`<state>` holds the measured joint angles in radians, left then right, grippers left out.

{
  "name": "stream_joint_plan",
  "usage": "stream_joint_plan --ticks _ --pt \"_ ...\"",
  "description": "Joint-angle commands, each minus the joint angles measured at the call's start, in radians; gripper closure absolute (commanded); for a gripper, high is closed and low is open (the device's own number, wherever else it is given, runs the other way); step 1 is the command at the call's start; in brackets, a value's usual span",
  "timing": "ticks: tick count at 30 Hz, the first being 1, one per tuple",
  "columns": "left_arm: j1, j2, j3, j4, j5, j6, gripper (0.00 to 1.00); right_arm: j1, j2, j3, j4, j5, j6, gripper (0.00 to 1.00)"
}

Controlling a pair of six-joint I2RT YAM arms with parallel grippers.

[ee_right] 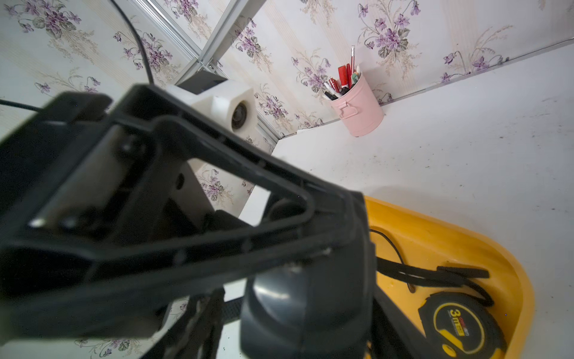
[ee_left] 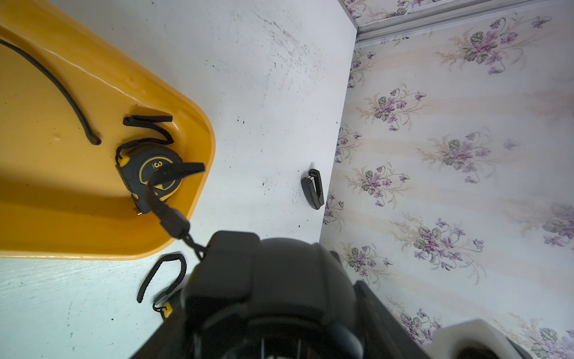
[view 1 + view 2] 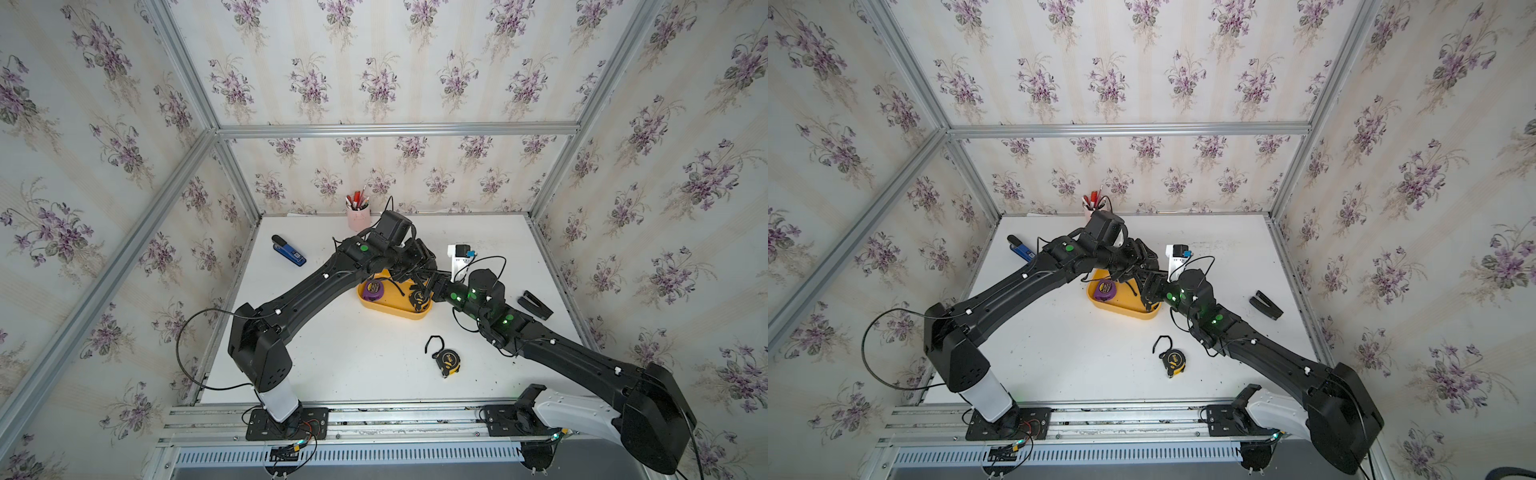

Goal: Take the tape measure out of the storage box
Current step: Place the tape measure at the center of the board.

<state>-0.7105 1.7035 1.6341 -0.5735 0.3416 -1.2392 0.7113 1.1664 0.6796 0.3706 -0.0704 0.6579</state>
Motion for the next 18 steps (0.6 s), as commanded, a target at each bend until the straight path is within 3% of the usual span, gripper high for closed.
stream_joint_plan --ticks 1,6,9,13,16,18 --pt "-0.002 -0.012 -0.003 0.012 0.011 -0.008 0.8 0.0 0.016 0.013 0.028 0.02 0.002 0.43" --pt "-0.008 -0.029 -0.021 0.022 0.011 -0.008 0.73 0.0 0.026 0.028 0.01 0.031 0.0 0.65" --pt "-0.011 -0.046 -0.052 0.041 0.006 0.0 0.49 0.001 0.009 0.028 -0.01 0.045 -0.008 0.73" --pt "-0.009 -0.062 -0.066 0.043 -0.02 0.033 0.13 0.0 -0.046 0.022 -0.078 0.074 -0.025 0.77" --pt "-0.002 -0.055 -0.043 0.027 -0.032 0.084 0.0 0.001 -0.101 0.026 -0.169 0.091 -0.032 0.78" --pt "0.003 -0.046 -0.03 0.028 -0.037 0.128 0.0 0.001 -0.13 0.028 -0.244 0.091 -0.031 0.78"
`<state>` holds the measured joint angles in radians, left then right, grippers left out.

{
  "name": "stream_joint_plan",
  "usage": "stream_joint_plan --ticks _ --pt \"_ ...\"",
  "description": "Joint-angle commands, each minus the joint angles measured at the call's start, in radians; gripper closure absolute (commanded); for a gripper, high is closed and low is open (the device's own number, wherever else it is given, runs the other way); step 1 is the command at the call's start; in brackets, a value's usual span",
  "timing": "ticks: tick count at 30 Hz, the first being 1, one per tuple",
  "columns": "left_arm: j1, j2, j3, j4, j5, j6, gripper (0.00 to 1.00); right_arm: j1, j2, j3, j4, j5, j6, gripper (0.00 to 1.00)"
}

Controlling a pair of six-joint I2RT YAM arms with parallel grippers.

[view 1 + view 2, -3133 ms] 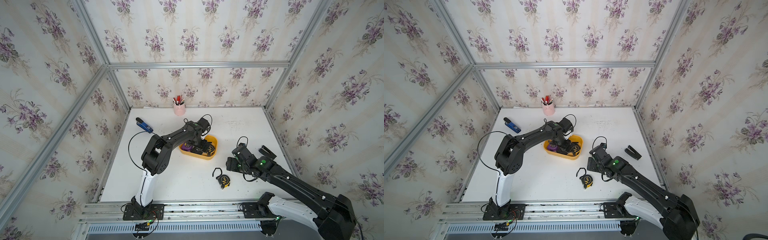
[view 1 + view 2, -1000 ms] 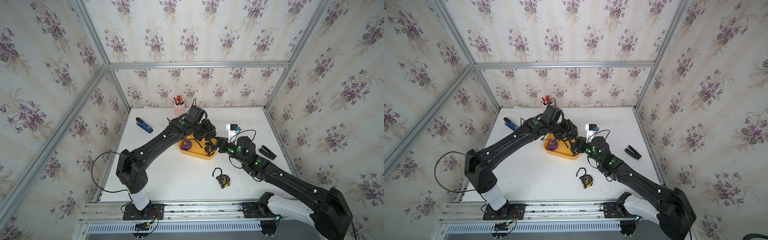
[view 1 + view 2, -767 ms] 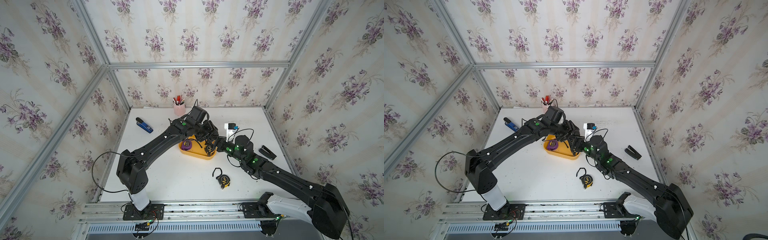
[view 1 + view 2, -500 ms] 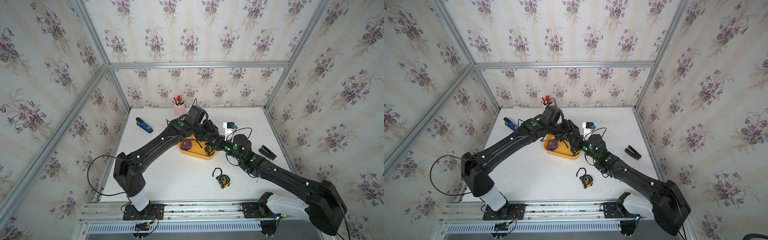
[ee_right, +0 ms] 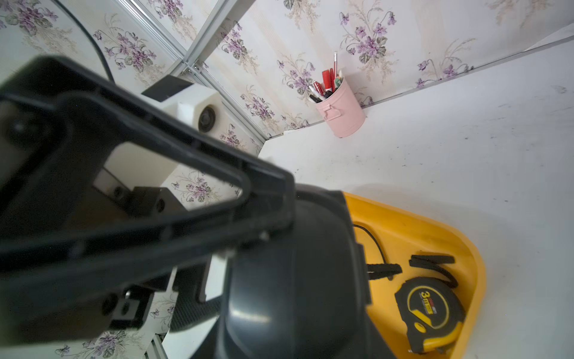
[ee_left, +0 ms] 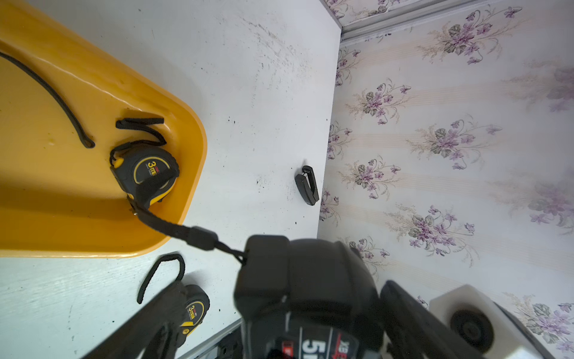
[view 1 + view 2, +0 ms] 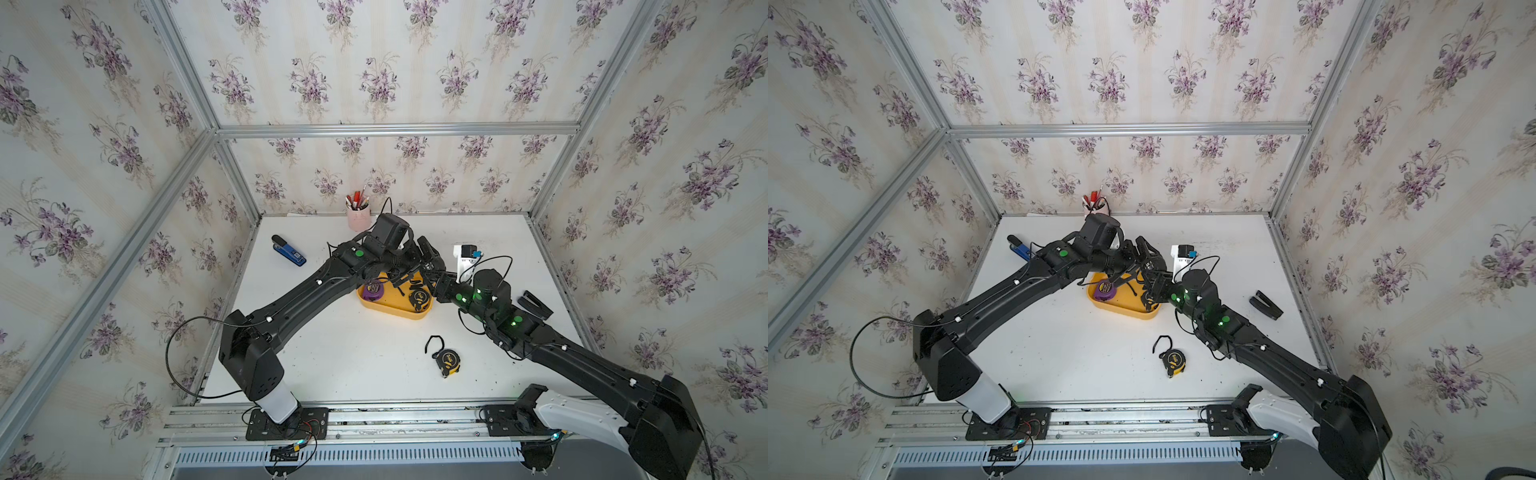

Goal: Take the tape measure out of the storage box
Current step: Place the tape measure at the center of the board.

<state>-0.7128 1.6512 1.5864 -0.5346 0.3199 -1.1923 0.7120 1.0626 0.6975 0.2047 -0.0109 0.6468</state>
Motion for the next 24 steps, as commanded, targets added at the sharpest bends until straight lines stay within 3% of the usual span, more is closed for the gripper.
stream_joint_plan --ticks 1,5,9,14,17,24 --pt "0.009 0.014 0.028 -0.024 -0.018 0.1 0.0 0.0 -0.037 0.005 -0.101 0.024 -0.019 0.77" --pt "0.039 0.049 0.093 -0.142 -0.064 0.245 0.0 0.001 -0.018 0.013 -0.281 -0.06 0.001 0.77" --pt "0.093 0.04 0.144 -0.264 -0.228 0.414 0.0 0.009 0.031 0.024 -0.441 -0.216 0.027 0.78" --pt "0.146 -0.007 0.15 -0.285 -0.388 0.543 0.0 0.066 0.072 0.017 -0.559 -0.353 -0.048 0.77" --pt "0.148 -0.022 0.15 -0.276 -0.467 0.579 0.0 0.106 0.117 0.018 -0.595 -0.423 -0.092 0.77" --pt "0.153 0.001 0.161 -0.304 -0.476 0.589 0.0 0.173 0.287 0.038 -0.604 -0.538 -0.165 0.77"
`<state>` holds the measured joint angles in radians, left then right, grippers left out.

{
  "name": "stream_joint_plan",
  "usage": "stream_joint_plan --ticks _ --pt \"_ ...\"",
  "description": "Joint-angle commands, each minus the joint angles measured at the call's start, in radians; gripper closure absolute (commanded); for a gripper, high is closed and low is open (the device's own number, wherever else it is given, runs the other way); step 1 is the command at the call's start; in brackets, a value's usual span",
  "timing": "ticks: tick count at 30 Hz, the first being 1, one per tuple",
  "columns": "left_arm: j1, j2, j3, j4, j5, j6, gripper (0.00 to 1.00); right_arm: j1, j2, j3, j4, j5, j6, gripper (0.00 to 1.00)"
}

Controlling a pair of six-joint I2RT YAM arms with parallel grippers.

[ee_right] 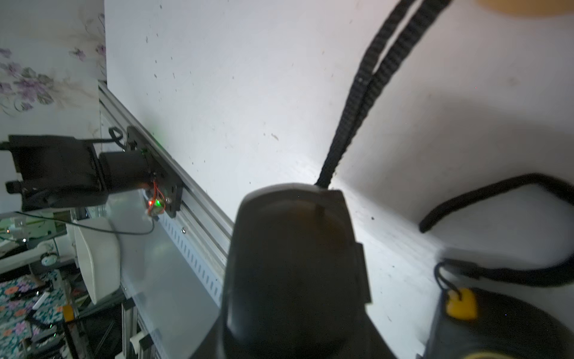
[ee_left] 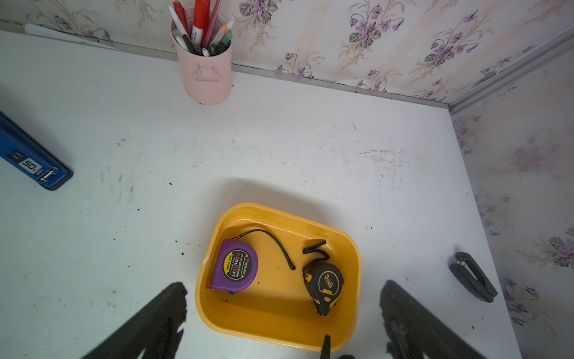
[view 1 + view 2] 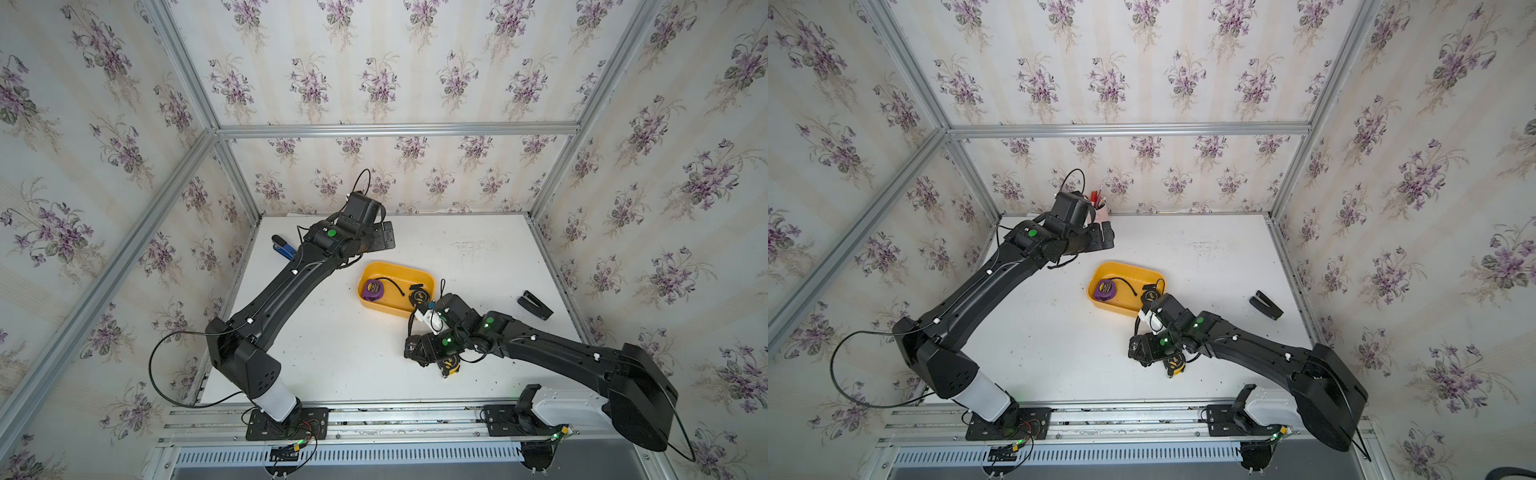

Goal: Take the tape measure out of the storage box
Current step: Place the tape measure at the center of the board.

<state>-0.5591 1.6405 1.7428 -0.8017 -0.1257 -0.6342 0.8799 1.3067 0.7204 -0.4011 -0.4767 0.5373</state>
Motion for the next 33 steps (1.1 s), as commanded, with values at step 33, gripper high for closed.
stream_joint_plan --ticks 33 --pt "0.002 0.053 -0.069 -0.036 -0.012 0.008 0.0 0.007 0.226 0.015 0.033 0.042 -0.097 0.49"
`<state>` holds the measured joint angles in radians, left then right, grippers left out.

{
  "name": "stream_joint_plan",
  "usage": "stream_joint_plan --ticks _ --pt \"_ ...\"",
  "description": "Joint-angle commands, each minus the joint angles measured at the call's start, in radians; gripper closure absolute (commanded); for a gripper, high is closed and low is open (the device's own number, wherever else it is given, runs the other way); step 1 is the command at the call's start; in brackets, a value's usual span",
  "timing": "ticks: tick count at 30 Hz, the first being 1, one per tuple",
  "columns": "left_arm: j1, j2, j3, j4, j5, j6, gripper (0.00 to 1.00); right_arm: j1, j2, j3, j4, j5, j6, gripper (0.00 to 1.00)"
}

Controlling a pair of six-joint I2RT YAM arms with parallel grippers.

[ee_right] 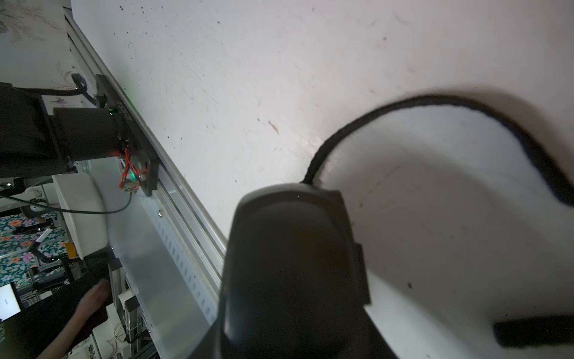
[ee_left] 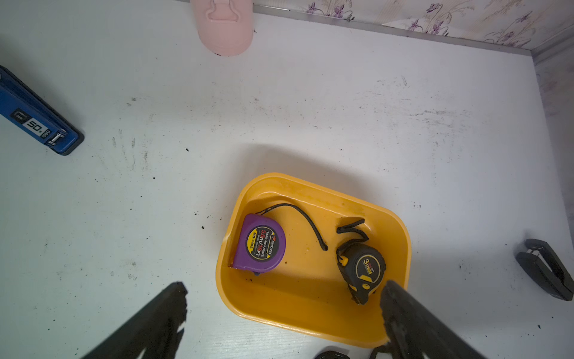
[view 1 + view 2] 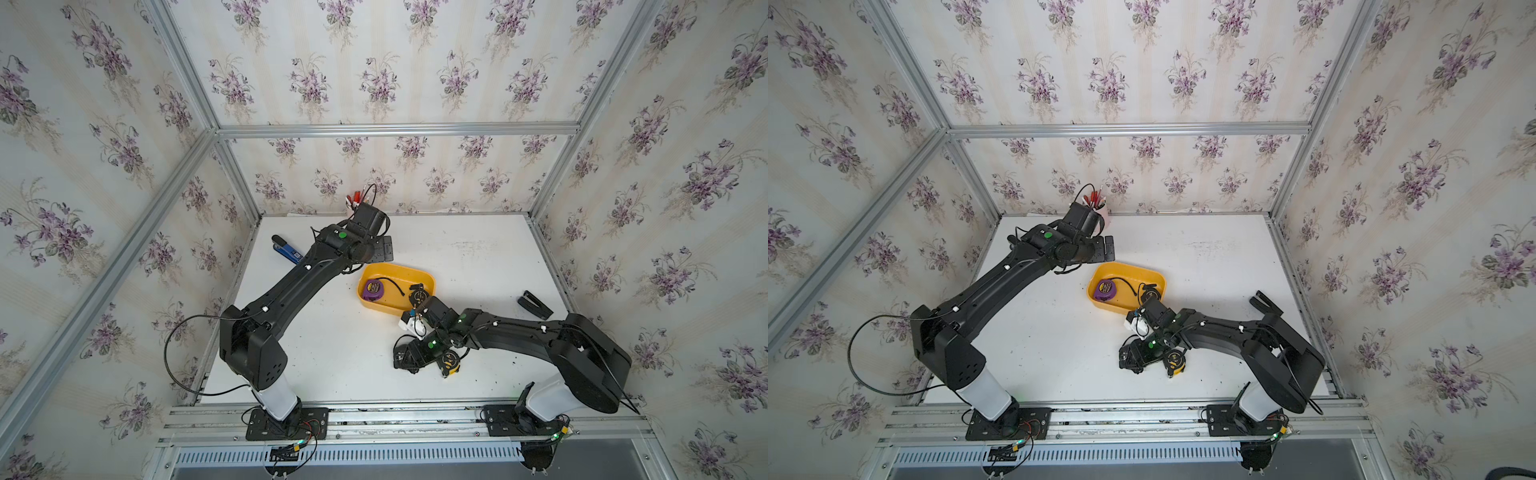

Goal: Take the tape measure out of the storage box
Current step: Place the tape measure at the center of the board, then pick up the tape measure from the storage box.

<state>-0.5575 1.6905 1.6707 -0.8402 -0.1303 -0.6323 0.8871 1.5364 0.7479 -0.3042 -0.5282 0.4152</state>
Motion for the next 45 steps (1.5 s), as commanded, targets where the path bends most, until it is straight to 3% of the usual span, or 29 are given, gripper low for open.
stream_joint_plan --ticks 1,10,25,34,42,45 --pt "0.001 0.003 0.002 0.001 -0.007 0.004 0.0 0.0 -0.007 -0.016 -0.061 0.097 0.032 0.47" --pt "0.001 -0.001 -0.009 0.003 -0.006 0.003 0.0 0.0 -0.025 -0.016 -0.077 0.132 0.048 0.33" --pt "0.001 0.006 -0.019 0.006 -0.005 0.023 0.0 0.0 -0.165 0.068 -0.162 0.227 0.042 0.24" --pt "0.001 0.103 0.039 -0.038 0.013 0.105 0.0 0.0 -0.324 0.179 -0.266 0.402 0.036 0.21" --pt "-0.021 0.264 0.084 -0.089 0.087 0.215 0.0 -0.008 -0.496 0.138 -0.209 0.605 0.108 0.19" --pt "-0.034 0.292 0.08 -0.076 0.105 0.243 0.0 -0.022 -0.526 0.113 -0.193 0.626 0.123 0.19"
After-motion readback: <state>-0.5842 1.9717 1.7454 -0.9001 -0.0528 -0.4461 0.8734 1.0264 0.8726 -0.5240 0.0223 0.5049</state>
